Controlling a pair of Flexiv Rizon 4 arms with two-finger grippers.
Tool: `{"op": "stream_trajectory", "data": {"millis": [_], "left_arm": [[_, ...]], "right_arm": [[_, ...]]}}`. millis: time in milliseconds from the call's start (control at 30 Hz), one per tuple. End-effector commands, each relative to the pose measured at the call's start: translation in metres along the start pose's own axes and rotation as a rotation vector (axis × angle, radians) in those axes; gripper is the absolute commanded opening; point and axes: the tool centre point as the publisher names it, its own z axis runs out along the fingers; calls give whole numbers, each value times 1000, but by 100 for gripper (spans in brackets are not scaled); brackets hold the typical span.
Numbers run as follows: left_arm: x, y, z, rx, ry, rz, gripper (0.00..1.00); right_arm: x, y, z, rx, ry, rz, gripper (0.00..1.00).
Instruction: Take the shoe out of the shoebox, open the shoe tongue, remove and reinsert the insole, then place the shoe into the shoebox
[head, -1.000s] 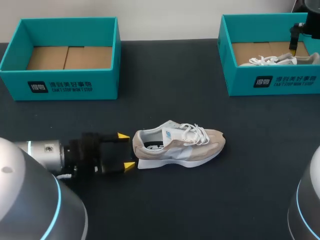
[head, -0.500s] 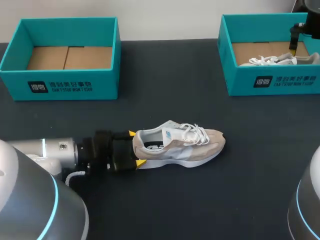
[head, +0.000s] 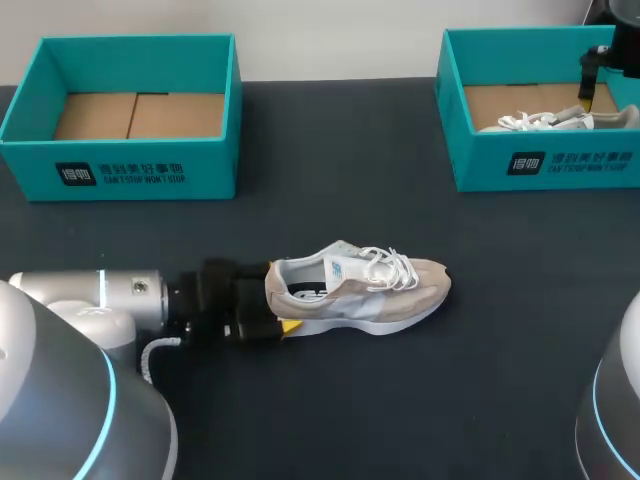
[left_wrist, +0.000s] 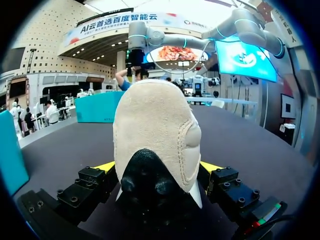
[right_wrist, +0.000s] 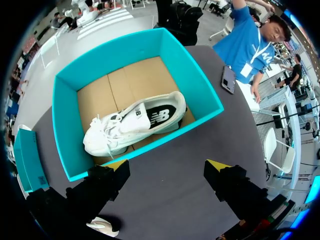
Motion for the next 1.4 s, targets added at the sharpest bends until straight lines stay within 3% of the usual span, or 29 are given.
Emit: {"op": "stream_trajectory", "data": {"millis": [33,200,233,267,333,833,1400], "left_arm": [[-2,0,5,-15,14,0,100],[-1,4,6,-36,35,-5,98],[-1,5,7,-42,44,-6,87],[-1,5,7,-43,47,-6,46],[-1,5,7,-46,51,-6,0],[3,6,-6,-68,131,-9,0],[5,12,-6,-91,133,-5,0]], "right_arm": [[0,-1,0,-2,2,1,100],[0,-1,0,-2,2,1,100],[0,-1,0,-2,2,1,100],[0,-1,0,-2,2,1,100],[0,-1,0,-2,2,1,100],[0,-1,0,-2,2,1,100],[0,-1,0,-2,2,1,100]]}}
